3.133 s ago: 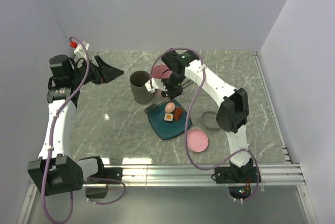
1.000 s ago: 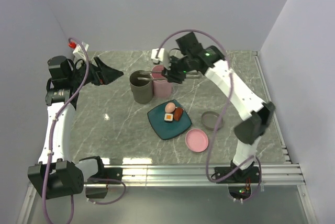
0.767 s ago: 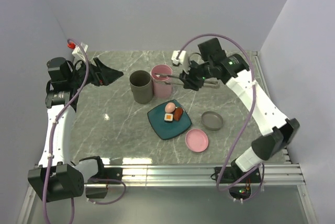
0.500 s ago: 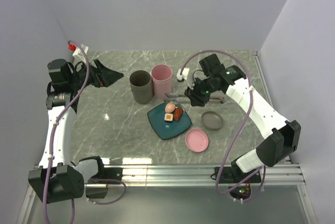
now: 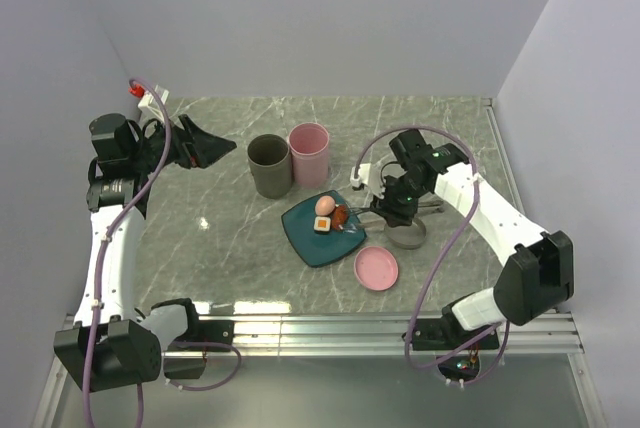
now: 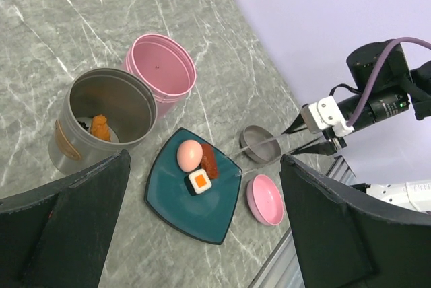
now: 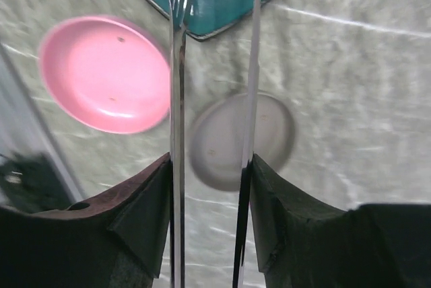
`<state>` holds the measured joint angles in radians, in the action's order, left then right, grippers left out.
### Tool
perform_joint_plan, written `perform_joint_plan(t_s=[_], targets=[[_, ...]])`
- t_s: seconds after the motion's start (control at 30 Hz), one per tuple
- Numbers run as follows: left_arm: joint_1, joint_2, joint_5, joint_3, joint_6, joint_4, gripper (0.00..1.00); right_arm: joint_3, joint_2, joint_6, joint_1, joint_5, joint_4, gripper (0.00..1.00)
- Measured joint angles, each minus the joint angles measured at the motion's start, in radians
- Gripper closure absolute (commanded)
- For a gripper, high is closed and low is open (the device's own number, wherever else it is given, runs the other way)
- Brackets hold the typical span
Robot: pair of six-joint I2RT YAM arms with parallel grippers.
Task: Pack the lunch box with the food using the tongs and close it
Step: Pick up the fake food from the plate.
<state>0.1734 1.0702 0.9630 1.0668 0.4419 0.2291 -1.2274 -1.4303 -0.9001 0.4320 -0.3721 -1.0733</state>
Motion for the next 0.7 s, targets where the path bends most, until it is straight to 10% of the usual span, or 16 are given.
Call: perform_joint_plan(t_s=[0.7], targets=[[0.0, -0.005, 0.009, -0.033, -0.004, -0.005, 0.01, -0.299, -0.227, -0.157, -0.001, -0.043, -0.052, 0.4]])
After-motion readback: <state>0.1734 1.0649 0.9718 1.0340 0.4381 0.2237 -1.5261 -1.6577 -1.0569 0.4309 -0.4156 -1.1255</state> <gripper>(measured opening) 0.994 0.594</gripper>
